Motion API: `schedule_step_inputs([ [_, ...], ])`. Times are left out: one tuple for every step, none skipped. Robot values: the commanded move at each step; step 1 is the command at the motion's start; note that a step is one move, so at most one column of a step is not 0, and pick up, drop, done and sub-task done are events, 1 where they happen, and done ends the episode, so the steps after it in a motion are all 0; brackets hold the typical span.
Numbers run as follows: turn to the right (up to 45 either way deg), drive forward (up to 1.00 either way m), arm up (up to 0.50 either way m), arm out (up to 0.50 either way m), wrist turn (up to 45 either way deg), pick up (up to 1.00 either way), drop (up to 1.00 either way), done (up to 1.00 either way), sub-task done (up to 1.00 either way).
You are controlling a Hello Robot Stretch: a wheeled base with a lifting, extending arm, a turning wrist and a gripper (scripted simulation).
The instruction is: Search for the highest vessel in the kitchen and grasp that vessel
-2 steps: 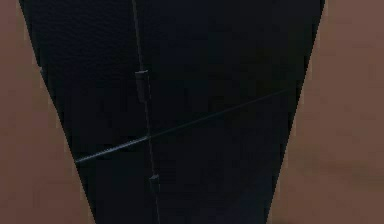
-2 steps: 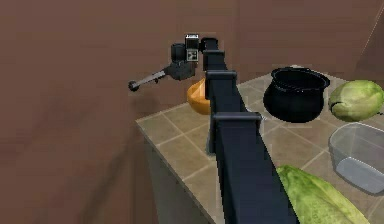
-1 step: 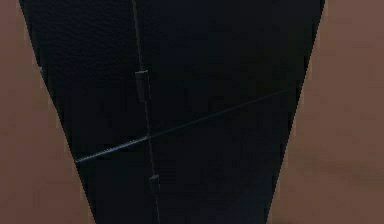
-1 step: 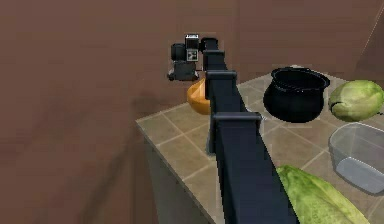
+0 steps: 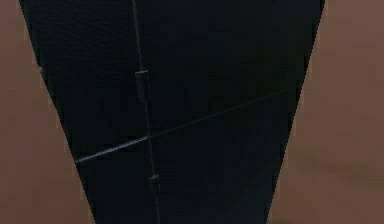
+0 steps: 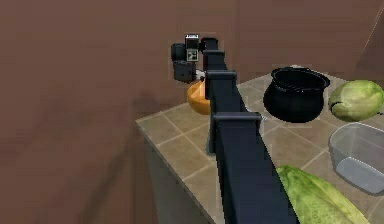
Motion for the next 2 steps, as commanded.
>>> schedule_step_inputs([
  [0.0,0.00,-0.10,0.00,0.0,0.00,0.00,0.00,0.00],
  [0.0,0.00,0.00,0.00,0.0,1.00,0.00,0.00,0.00],
])
